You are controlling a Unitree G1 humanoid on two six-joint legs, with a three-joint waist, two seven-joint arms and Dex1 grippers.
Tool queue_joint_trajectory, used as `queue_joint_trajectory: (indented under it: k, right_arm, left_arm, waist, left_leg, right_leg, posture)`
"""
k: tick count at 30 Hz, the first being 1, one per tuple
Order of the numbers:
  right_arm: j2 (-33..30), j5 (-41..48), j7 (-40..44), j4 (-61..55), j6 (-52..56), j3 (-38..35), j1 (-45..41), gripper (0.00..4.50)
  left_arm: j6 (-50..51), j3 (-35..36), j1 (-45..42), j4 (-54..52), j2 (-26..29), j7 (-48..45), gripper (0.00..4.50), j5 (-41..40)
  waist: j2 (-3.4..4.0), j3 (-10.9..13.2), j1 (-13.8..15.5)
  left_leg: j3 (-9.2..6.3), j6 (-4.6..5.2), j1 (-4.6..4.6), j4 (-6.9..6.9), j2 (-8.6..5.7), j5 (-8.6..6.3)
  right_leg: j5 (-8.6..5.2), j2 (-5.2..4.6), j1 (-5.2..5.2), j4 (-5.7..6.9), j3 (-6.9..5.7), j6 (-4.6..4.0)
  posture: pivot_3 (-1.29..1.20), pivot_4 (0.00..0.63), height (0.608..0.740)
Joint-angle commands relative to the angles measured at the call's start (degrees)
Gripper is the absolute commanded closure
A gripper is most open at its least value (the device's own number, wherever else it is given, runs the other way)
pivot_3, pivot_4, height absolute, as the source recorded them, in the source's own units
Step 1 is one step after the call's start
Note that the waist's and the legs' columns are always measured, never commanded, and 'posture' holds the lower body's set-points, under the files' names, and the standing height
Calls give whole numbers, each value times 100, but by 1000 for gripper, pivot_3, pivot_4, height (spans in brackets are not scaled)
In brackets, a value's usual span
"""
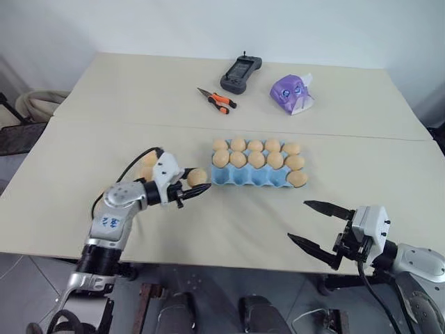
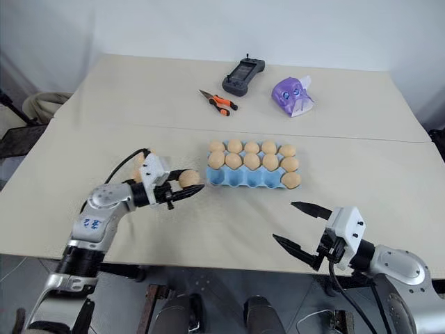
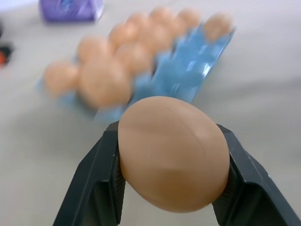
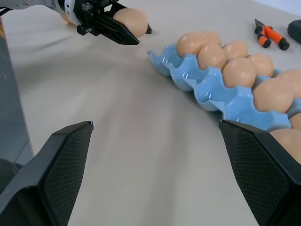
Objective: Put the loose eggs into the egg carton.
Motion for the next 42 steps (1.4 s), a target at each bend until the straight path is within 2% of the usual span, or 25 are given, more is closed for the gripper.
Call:
queue_joint_trajectory:
  k: [1,5,12,19,25,33,37,42]
  right_arm:
    - [97,-69,-178,-187,-110,-117,18,0]
    - [228,-211,-380,-301,-128,-83,112,0]
    - [416,-379,-714,-585,-51,-33,261,0]
    - [526,-437,-947,-787,-3,-21,325,0]
    - [619,-464,-1055,-914,0,5,419,0]
    - [657,-474,-1119,-966,-34,98,422,0]
    - [642,-462,-1116,-961,-24,145,392,0]
    - [601,-391,-1015,-823,24,237,183,0]
  left_arm:
    - [-192,-394,-526,349,-486,-26,2564,120]
    - [-519,-655,-1253,1168,-1204,163,2564,359]
    - [-1310,-994,-2131,2764,-1953,139,2564,846]
    - [-1985,-984,-2554,3857,-2361,372,2564,1184]
    - [-2148,-865,-2690,4217,-2580,111,2564,1107]
    - [-2428,-741,-2866,4369,-2624,342,12,1229]
    - [-2476,-603,-2636,3894,-2319,298,12,1135]
    - [-2200,-308,-1663,2361,-1511,-54,12,749]
  waist:
    - [0,0,15]
    - [0,0,-6]
    - [4,-2,-24]
    - [3,-2,-6]
    - [3,-2,-1]
    - [3,-2,-7]
    - [3,-2,-10]
    - [7,-4,-53]
  left_leg:
    - [-1,1,0,1,-3,0]
    - [1,4,-2,-1,-6,0]
    - [5,-7,-4,-6,8,-5]
    - [4,-6,-7,-3,3,-7]
    - [5,-7,-9,-9,4,-7]
    - [4,-7,-9,-4,3,-7]
    - [5,-7,-8,-7,5,-7]
    - [11,-14,-5,-13,19,-5]
  right_leg:
    - [1,-1,2,-2,1,2]
    - [2,0,-3,-4,7,4]
    - [0,21,-15,-8,17,1]
    - [0,14,-15,-11,17,0]
    - [0,15,-16,-14,15,0]
    - [0,16,-15,-12,16,0]
    - [0,17,-16,-11,16,0]
    - [-1,29,-18,-4,18,-2]
  posture:
    - [0,150,740]
    - [0,150,740]
    - [0,150,740]
    - [0,150,740]
    - [0,150,740]
    - [0,150,740]
    - [0,150,740]
    - [0,150,740]
